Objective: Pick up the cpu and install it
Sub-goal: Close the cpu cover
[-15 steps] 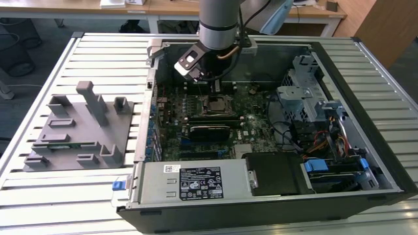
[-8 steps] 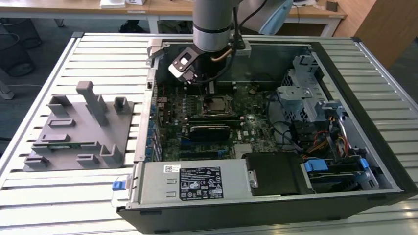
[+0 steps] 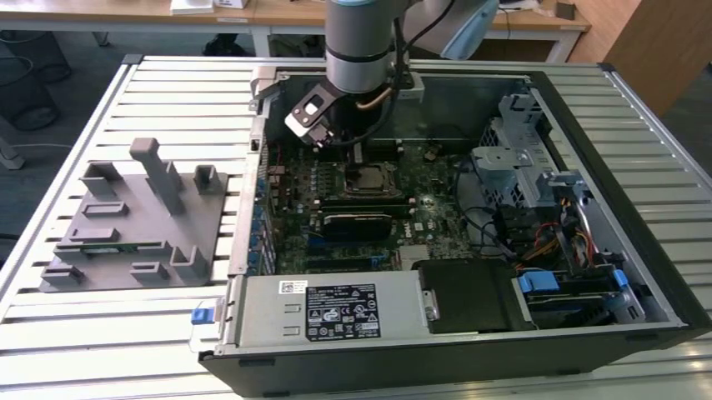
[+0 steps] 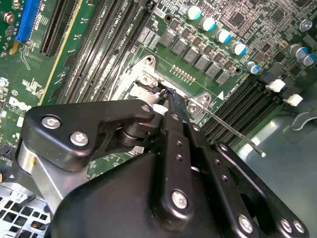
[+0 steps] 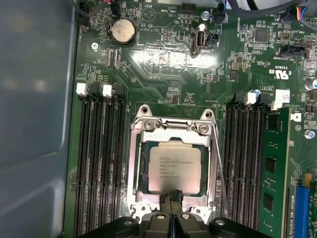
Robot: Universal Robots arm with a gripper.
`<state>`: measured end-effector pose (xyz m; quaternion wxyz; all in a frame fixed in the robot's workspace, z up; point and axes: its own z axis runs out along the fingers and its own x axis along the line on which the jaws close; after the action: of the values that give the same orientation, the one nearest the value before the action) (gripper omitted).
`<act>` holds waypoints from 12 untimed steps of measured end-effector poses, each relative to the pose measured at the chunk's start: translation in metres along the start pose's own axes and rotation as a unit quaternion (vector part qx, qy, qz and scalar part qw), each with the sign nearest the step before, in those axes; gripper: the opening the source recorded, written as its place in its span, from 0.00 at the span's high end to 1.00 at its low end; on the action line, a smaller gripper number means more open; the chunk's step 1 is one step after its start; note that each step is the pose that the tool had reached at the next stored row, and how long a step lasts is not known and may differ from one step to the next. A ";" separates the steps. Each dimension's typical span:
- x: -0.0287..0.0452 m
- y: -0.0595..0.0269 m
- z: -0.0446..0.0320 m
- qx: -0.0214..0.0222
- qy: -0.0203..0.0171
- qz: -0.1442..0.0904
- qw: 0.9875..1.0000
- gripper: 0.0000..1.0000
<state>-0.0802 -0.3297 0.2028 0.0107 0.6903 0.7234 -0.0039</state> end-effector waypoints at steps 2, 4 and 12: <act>0.0001 -0.0002 0.0017 0.000 0.000 0.000 1.000 0.89; 0.0001 -0.0003 0.0032 0.000 0.000 0.000 1.000 0.89; 0.0002 -0.0003 0.0048 0.000 0.002 0.000 1.000 0.89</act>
<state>-0.0805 -0.3296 0.1979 0.0096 0.6904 0.7234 -0.0027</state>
